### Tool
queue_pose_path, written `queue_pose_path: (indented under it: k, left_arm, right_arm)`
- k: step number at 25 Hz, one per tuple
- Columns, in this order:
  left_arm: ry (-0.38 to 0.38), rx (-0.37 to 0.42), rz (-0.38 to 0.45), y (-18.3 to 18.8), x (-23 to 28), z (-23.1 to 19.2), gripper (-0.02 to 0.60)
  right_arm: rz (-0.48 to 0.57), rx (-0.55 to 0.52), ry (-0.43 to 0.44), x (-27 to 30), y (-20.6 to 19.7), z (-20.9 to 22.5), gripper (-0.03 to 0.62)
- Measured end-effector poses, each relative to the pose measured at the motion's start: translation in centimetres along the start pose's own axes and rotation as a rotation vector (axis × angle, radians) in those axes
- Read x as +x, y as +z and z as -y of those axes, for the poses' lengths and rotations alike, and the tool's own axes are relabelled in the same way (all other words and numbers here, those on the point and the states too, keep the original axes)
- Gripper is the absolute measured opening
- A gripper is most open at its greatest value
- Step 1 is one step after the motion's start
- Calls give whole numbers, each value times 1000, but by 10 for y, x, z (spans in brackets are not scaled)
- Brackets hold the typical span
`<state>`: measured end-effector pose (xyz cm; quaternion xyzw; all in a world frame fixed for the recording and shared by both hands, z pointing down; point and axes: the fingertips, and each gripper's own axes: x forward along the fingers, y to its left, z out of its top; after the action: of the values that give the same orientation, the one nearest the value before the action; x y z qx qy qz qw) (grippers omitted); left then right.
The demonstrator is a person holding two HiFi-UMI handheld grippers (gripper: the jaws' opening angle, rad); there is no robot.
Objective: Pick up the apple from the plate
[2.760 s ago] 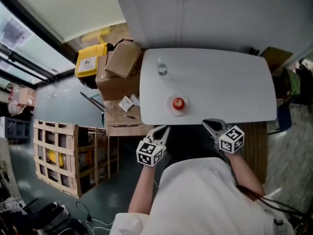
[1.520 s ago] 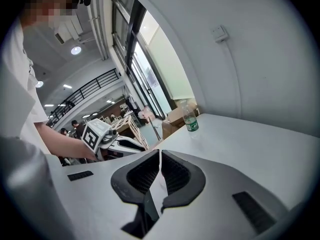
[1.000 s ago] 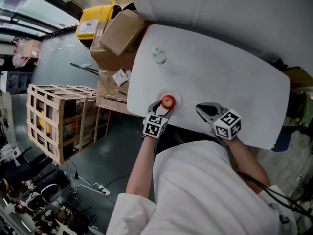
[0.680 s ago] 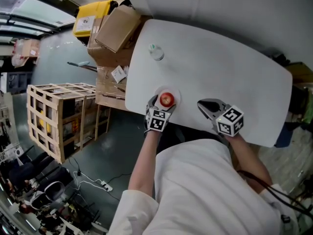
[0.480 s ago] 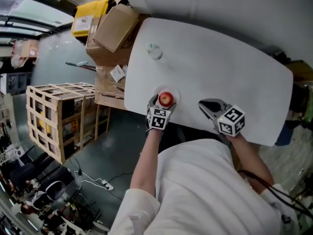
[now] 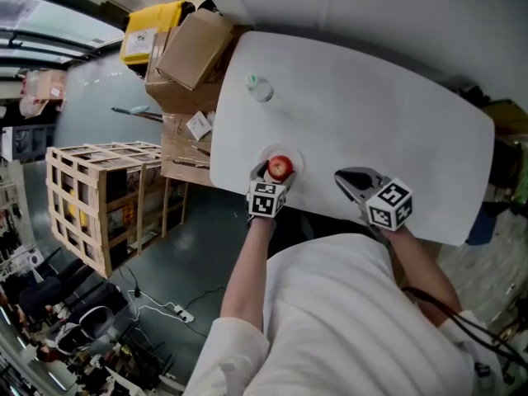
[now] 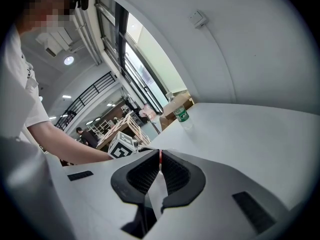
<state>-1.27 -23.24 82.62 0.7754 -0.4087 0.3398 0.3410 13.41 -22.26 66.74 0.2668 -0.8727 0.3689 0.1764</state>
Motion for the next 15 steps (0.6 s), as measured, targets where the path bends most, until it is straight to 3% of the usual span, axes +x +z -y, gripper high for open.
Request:
queue_pose_path:
  k: [15]
  left_arm:
    - [-59, -7, 115, 34, -63, 3, 371]
  right_arm:
    - [14, -51, 33, 23, 10, -34, 38]
